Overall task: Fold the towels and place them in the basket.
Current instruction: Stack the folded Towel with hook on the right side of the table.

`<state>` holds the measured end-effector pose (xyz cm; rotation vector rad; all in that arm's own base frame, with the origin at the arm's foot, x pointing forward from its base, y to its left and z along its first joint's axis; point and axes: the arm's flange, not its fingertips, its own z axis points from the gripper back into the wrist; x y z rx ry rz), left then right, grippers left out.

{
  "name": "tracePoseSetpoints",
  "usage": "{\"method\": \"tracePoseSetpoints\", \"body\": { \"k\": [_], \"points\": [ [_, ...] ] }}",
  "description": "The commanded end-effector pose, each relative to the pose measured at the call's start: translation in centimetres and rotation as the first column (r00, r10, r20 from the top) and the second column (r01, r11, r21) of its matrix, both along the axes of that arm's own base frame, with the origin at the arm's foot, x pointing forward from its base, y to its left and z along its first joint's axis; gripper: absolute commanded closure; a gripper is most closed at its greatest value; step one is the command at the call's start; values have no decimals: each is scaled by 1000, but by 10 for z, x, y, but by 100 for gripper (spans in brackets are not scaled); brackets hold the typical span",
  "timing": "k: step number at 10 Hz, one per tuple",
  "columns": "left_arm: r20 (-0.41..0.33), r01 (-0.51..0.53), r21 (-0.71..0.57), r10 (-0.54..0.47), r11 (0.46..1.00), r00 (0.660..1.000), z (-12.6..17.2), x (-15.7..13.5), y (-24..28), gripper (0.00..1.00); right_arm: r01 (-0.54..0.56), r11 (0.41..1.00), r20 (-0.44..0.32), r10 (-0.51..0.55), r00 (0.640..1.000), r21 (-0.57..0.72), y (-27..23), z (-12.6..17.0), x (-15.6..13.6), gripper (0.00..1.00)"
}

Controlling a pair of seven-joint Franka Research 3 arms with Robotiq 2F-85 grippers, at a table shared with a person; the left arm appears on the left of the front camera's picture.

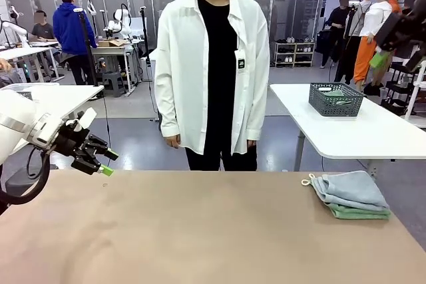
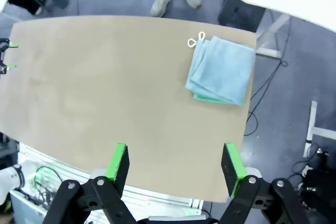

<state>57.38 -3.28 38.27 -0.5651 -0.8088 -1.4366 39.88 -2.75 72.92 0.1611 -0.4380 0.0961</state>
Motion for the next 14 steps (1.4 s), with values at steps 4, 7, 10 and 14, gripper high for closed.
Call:
{"method": "tracePoseSetpoints", "body": {
  "k": [4,7,10,14],
  "points": [
    [-1,-2,11,2,1000,1000,1,-1,0,19,21,993,-8,-22,1000,-119,11,-25,0,12],
    [-1,-2,11,2,1000,1000,1,-1,0,19,-3,998,2,3,1000,-68,9,-17,-22,12],
    [-1,-2,11,2,1000,1000,1,-1,0,19,-3,998,2,3,1000,-68,9,-17,-22,12],
    [-1,-2,11,2,1000,1000,1,-1,0,19,-3,998,2,3,1000,-68,9,-17,-22,12]
  ]
}}
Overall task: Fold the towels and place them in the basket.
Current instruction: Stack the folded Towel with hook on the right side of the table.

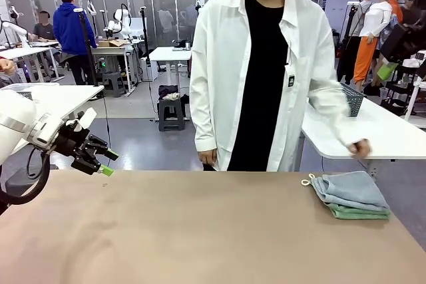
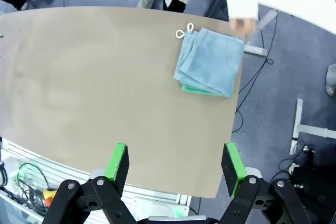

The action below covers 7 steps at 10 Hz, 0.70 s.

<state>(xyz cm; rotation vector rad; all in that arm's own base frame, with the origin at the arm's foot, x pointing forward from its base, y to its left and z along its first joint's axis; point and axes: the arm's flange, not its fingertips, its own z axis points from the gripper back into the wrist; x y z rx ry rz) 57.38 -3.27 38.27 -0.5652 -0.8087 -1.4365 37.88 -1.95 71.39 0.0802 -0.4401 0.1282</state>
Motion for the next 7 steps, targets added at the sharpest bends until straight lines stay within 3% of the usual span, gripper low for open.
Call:
{"method": "tracePoseSetpoints", "body": {
  "k": [1,7],
  "points": [
    [-1,-2,11,2,1000,1000,2,-1,0,19,11,1000,-6,-11,1000,17,1,-1,-2,12],
    [-1,-2,11,2,1000,1000,2,-1,0,19,11,1000,-6,-11,1000,17,1,-1,-2,12]
  ]
}}
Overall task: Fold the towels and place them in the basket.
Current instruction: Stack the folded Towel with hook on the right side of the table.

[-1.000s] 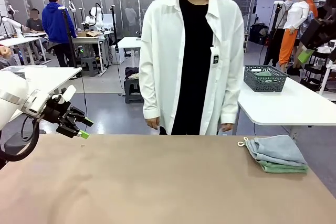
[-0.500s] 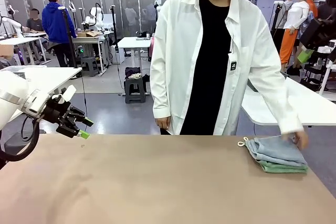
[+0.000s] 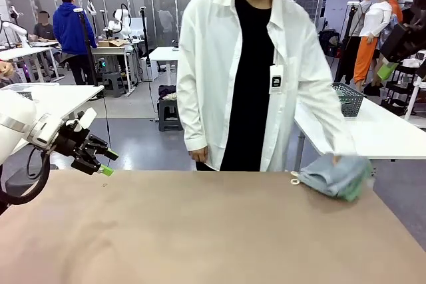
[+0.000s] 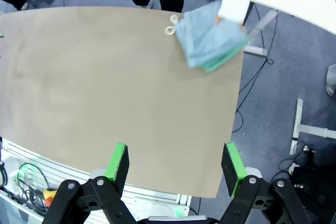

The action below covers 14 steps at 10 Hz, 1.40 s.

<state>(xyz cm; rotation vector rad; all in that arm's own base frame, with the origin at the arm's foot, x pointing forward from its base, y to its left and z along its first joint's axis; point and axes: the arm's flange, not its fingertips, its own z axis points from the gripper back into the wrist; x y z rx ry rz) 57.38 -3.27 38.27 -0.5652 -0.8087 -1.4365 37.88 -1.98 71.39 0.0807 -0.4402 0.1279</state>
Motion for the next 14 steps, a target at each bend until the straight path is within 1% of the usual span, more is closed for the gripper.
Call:
{"method": "tracePoseSetpoints", "body": {
  "k": [1,14],
  "points": [
    [-1,-2,11,2,1000,1000,2,-1,0,19,10,1000,-6,-10,1000,16,1,-1,-2,12],
    [-1,-2,11,2,1000,1000,2,-1,0,19,10,1000,-6,-10,1000,16,1,-1,-2,12]
  ]
}}
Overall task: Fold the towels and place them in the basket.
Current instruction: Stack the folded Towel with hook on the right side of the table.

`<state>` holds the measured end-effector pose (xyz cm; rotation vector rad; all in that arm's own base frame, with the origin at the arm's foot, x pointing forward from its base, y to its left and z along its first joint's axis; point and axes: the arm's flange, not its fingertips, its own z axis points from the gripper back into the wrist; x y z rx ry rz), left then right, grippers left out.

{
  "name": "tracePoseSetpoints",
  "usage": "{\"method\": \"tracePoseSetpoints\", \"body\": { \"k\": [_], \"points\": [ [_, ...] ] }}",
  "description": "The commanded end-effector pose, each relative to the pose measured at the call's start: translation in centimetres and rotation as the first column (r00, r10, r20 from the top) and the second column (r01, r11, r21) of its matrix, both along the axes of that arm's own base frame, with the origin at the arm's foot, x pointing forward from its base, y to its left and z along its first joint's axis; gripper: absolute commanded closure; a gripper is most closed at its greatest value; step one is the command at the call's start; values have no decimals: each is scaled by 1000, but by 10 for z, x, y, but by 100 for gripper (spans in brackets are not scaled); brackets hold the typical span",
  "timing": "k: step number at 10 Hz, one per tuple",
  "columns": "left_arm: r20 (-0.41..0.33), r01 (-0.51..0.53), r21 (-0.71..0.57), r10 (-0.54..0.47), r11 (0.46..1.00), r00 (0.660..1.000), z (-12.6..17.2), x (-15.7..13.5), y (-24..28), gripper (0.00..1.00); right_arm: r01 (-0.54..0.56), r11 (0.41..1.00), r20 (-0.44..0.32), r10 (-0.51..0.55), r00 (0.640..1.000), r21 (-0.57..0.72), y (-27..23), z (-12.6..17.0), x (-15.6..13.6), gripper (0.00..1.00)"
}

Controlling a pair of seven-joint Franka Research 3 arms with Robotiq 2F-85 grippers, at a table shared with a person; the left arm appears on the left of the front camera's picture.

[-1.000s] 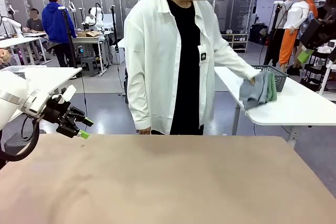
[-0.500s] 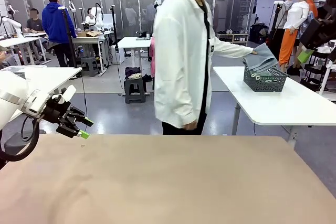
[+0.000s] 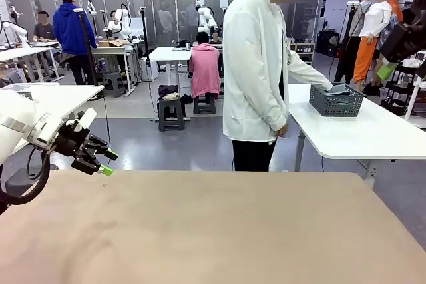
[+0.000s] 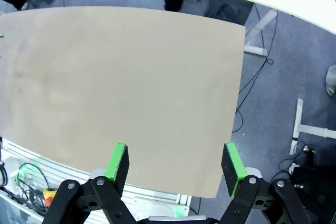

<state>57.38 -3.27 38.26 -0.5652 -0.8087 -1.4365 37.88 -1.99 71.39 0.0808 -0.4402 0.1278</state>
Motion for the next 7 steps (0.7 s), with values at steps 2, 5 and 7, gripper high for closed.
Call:
{"method": "tracePoseSetpoints", "body": {
  "k": [2,5,7],
  "points": [
    [-1,-2,11,2,1000,1000,2,-1,0,19,10,1000,-6,-10,1000,16,2,-1,-2,12],
    [-1,-2,11,2,1000,1000,2,-1,0,19,10,1000,-6,-10,1000,16,2,-1,-2,12],
    [-1,-2,11,2,1000,1000,2,-1,0,19,10,1000,-6,-10,1000,16,2,-1,-2,12]
  ]
}}
